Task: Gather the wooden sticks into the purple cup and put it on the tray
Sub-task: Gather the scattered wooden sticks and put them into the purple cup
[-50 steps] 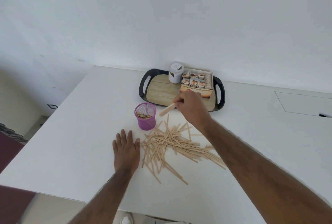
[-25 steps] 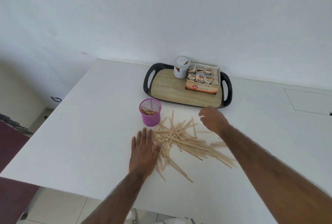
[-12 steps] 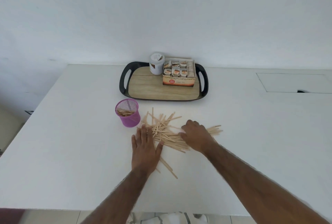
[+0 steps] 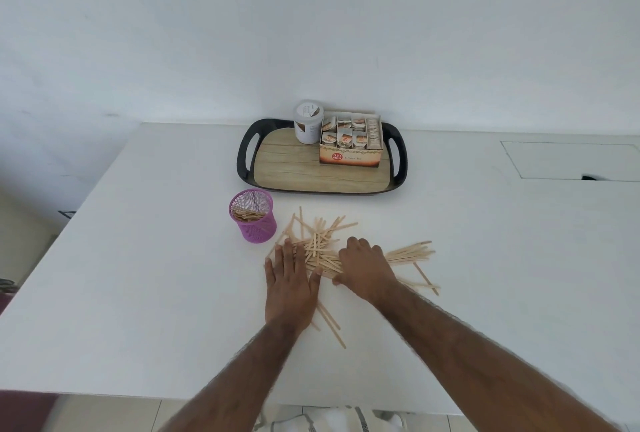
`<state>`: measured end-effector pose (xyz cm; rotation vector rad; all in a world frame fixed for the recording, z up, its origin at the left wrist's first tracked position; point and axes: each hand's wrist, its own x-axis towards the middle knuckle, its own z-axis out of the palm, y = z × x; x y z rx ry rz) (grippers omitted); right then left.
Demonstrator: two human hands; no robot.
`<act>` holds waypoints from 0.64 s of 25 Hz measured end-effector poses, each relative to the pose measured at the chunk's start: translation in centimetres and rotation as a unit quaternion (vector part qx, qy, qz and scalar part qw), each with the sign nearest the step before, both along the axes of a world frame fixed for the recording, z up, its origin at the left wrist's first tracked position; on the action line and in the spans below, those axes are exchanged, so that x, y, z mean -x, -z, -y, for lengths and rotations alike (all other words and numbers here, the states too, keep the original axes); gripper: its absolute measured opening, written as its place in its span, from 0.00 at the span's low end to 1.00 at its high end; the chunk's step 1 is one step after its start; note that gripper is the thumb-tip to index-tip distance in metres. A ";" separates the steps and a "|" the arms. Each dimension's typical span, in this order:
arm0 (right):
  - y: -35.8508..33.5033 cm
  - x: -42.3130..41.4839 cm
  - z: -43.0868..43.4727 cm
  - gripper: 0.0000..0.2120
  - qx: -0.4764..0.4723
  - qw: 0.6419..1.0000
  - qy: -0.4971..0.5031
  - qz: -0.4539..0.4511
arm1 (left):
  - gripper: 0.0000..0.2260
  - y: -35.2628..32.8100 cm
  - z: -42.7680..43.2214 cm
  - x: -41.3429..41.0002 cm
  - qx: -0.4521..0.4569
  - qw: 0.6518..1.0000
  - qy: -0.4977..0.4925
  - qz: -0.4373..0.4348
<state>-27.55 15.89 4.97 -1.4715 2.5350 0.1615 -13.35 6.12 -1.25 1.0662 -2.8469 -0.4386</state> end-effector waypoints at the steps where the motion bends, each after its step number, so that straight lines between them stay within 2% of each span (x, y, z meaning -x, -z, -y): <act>1: 0.0 0.0 0.1 0.22 0.003 1.000 -0.004 -0.007 | 0.35 -0.1 0.0 0.1 -0.001 1.000 0.001 0.007; 10: -0.4 0.1 0.4 0.17 0.009 1.000 -0.019 -0.022 | 0.35 -0.4 0.7 0.4 -0.029 0.999 0.023 0.005; 16: -0.6 0.6 0.3 0.16 0.006 1.000 -0.016 -0.016 | 0.36 -1.7 2.5 1.3 -0.029 0.994 0.106 -0.014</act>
